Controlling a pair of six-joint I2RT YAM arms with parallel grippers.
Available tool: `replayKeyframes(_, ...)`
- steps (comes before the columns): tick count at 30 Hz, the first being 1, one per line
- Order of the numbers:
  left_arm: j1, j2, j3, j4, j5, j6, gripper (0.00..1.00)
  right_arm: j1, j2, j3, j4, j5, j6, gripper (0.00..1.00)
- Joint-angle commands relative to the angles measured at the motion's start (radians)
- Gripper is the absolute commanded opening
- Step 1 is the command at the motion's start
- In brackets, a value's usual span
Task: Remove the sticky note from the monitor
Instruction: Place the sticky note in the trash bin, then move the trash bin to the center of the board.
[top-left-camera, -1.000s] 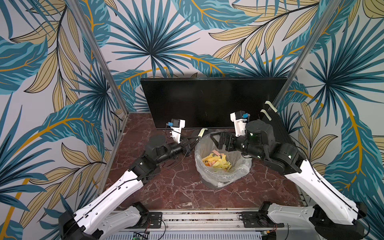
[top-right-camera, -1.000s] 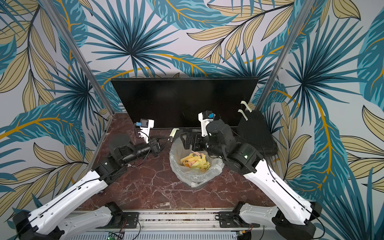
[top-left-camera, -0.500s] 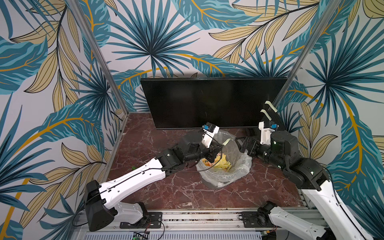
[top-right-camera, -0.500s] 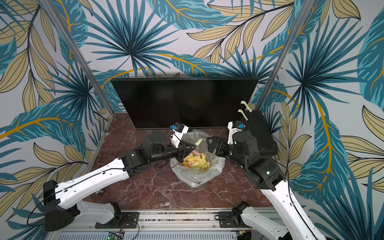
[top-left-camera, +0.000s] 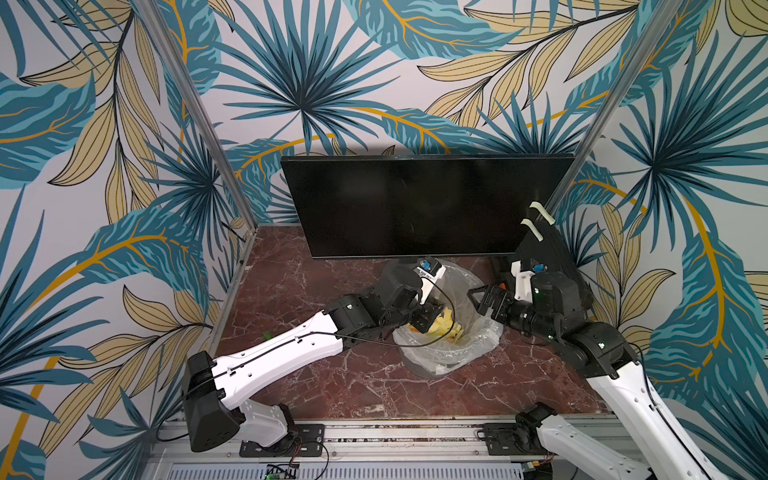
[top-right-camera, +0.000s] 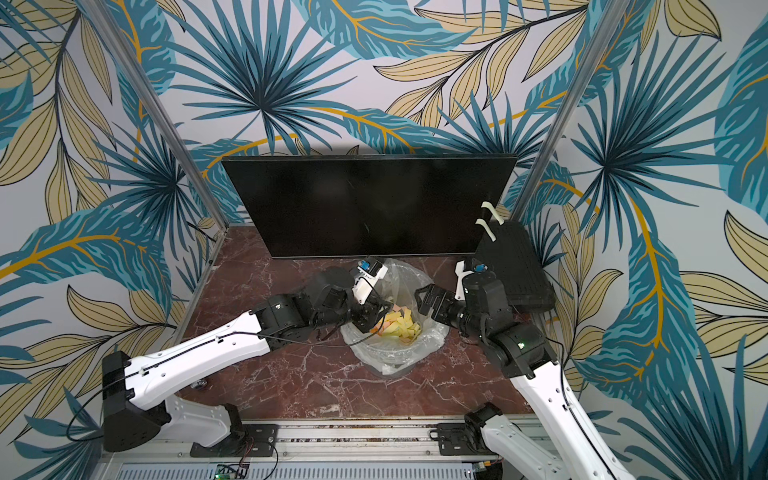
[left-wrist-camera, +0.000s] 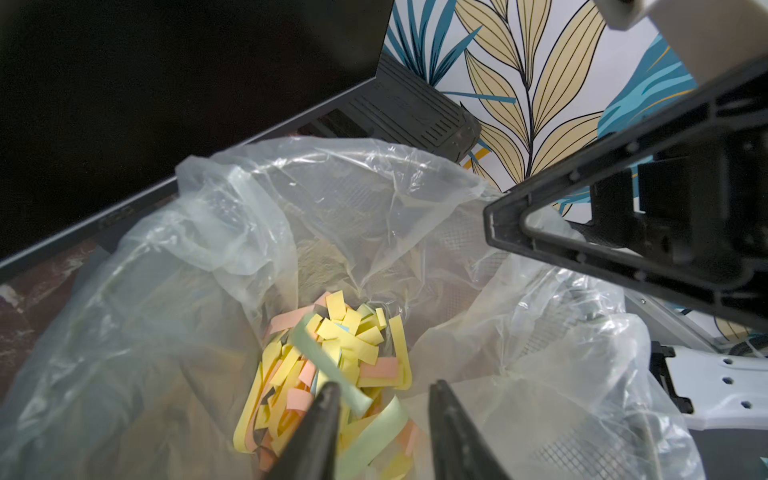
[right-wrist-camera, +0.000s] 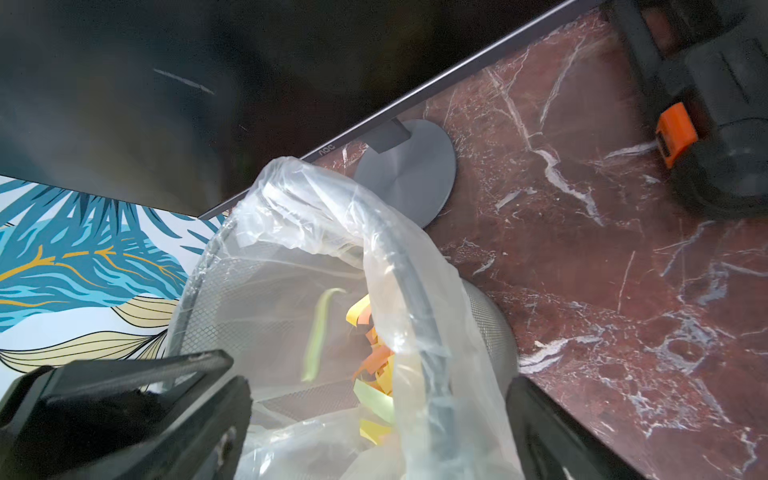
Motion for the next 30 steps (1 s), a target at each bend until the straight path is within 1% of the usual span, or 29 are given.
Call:
replayKeyframes(1,-0.005,-0.002,0.043,-0.040,-0.023,0.026,0.56,-0.006,-0.005,-0.032,0.043,-0.045,0.025,0.99)
replayKeyframes(5,-0.006,-0.011,0.058,-0.038,-0.017,0.029,0.76,-0.006,0.007,-0.046,0.057,-0.071,0.029,0.99)
replayKeyframes(6,-0.006,-0.016,0.061,-0.034,-0.017,0.029,0.84,-0.006,0.011,-0.048,0.060,-0.078,0.030,0.98)
replayKeyframes(7,-0.006,-0.022,0.062,-0.025,-0.015,0.026,0.97,-0.007,0.016,-0.052,0.065,-0.087,0.031,0.98)
replayKeyframes(8,-0.006,-0.031,0.061,-0.014,-0.014,0.024,1.00,-0.007,0.022,-0.057,0.073,-0.097,0.031,0.98)
replayKeyframes(12,-0.006,-0.079,0.029,0.064,-0.028,0.005,1.00,-0.006,0.061,-0.066,0.102,-0.155,0.030,0.97)
replayKeyframes(18,-0.006,-0.128,0.043,0.055,-0.071,0.002,1.00,0.000,0.104,-0.087,0.173,-0.224,0.066,0.95)
replayKeyframes(22,-0.006,-0.154,0.042,0.052,-0.092,-0.013,1.00,0.024,0.122,-0.105,0.216,-0.227,0.097,0.94)
replayKeyframes(24,-0.006,-0.164,0.042,0.050,-0.127,-0.014,1.00,0.042,0.130,-0.117,0.243,-0.224,0.115,0.94)
replayKeyframes(30,-0.005,-0.179,0.043,0.047,-0.148,-0.021,1.00,0.135,0.191,-0.131,0.335,-0.179,0.175,0.94)
